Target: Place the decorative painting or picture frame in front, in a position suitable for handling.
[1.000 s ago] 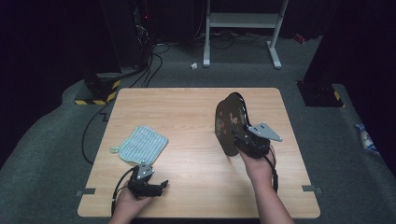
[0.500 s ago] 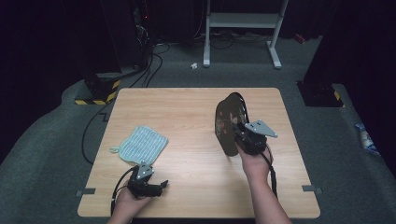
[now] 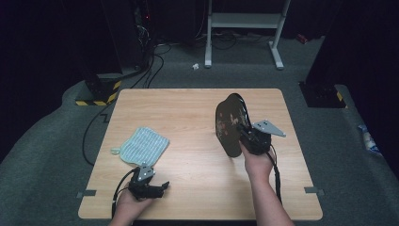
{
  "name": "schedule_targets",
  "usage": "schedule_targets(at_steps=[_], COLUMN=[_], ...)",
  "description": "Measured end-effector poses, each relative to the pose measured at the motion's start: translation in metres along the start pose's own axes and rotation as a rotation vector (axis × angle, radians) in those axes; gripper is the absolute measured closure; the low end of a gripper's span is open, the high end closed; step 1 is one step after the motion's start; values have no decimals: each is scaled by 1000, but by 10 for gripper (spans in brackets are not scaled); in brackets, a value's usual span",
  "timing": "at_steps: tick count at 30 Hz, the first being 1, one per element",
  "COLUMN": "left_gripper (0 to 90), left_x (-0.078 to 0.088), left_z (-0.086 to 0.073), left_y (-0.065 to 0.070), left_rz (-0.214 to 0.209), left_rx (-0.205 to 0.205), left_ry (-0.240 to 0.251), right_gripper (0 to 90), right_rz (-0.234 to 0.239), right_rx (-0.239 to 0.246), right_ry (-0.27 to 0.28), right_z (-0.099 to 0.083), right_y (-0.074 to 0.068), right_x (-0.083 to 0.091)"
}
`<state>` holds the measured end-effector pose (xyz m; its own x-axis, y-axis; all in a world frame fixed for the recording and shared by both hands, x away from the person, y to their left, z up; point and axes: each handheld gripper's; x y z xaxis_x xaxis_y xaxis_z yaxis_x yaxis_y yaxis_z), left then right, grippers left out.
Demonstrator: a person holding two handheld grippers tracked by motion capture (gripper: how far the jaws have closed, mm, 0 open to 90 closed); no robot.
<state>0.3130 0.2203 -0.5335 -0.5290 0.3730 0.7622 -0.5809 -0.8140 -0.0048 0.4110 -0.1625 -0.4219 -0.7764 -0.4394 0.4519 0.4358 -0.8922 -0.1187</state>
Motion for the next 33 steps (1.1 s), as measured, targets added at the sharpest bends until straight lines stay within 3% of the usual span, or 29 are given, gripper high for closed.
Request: schedule_targets(at_steps=[7,13,25,33], left_gripper=[150,151,150,148], left_x=[0,0,0,0], left_z=[0,0,0,0], left_y=[0,0,0,0], left_rz=[1,0,-2,4], left_rx=[7,9,13,10], left_ry=[1,1,-2,-4], right_gripper=[802,803,803,804], right_rz=[8,9,56,73], right_rx=[-17,-3,52,34], right_ry=[6,12,74,118], right_z=[2,6,-2,-26], right_y=[2,0,-9,0], right_x=[-2,4,52,76])
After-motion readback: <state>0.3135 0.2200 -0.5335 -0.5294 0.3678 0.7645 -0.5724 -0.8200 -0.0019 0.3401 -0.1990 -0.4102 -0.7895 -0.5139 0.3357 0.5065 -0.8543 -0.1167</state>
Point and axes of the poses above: each handheld gripper's, and its own axes: x roughly backward along the jaws, z roughly out of its top, y roughly to its right, and after that the axes turned 7 degrees about -y, right-handed
